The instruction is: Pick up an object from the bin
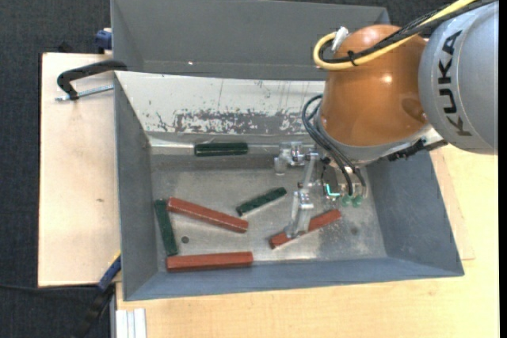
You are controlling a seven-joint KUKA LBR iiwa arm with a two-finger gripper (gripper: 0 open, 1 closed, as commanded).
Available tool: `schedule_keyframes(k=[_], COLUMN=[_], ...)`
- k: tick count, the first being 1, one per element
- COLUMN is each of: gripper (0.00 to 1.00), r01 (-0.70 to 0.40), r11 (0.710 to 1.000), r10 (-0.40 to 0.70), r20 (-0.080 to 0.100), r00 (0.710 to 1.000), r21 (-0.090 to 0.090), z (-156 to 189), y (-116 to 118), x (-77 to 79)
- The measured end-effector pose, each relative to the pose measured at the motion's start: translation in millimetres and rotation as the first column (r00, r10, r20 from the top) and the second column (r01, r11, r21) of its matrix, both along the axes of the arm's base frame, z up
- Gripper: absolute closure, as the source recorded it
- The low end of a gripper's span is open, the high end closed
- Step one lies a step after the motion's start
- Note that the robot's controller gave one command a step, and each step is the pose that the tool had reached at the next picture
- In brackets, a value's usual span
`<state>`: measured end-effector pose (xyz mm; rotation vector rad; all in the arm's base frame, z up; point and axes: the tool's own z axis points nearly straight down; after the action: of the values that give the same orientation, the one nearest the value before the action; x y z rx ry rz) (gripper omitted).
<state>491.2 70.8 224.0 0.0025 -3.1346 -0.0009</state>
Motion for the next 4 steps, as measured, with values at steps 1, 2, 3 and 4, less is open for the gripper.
schedule_keyframes(k=[1, 2, 3, 4], gripper=[0.00, 0.00, 0.00, 1.00], r01=[0.001, -0.058, -0.264, -0.259], r11=[1.000, 0.998, 0.964, 0.966], r10=[-0.002, 0.058, 0.264, 0.259], r20=[0.006, 0.014, 0.006, 0.009], r00=[1.000, 0.998, 0.964, 0.966], r21=[0.001, 0.001, 0.000, 0.001], z=[3, -52, -146, -153], y=[0, -2, 6, 11], x=[0.9, 23.2, 39.0, 46.9])
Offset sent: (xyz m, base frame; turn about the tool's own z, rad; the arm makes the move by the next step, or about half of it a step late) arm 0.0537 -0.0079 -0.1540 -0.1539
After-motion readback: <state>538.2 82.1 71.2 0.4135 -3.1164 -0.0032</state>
